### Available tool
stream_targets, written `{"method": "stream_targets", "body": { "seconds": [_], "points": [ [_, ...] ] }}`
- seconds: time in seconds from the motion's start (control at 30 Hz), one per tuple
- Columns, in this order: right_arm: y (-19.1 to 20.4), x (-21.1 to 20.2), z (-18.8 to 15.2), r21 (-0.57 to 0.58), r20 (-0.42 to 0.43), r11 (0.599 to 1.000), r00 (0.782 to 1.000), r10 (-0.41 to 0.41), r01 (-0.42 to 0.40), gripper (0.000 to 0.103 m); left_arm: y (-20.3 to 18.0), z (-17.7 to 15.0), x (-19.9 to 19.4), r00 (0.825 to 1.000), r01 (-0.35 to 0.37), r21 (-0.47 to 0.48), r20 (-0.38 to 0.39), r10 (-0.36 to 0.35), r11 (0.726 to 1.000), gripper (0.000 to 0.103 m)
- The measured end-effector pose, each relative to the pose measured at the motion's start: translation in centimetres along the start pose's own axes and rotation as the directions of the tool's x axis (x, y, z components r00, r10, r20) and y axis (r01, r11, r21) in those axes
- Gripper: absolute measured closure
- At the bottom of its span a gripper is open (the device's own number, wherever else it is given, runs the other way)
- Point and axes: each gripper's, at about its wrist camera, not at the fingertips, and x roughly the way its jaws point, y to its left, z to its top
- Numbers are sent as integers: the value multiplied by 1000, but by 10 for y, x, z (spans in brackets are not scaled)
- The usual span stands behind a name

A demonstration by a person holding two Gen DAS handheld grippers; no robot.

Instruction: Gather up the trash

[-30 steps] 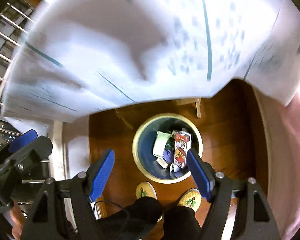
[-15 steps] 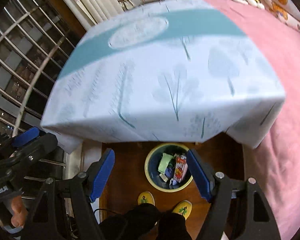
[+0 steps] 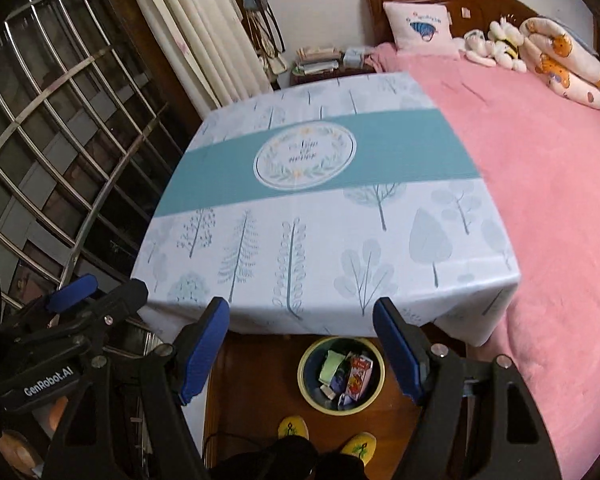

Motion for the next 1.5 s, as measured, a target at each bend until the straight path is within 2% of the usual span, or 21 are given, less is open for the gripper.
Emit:
{"method": "stream_targets", "body": {
  "seconds": [0.17,0.6,1.5],
  "points": [
    [4,-11,3,-20,35,1000,999,-6,7,28,-5,-3,-7,1000,-17,5,13,17,1000,13],
    [6,-9,2,-50,49,999,999,-8,10,28,-1,-5,-2,999,-46,-35,17,46,998,13],
    [8,-8,-4,-79,44,997,999,9,-5,28,2,-14,-6,998,-68,-26,14,68,997,13]
  ]
}}
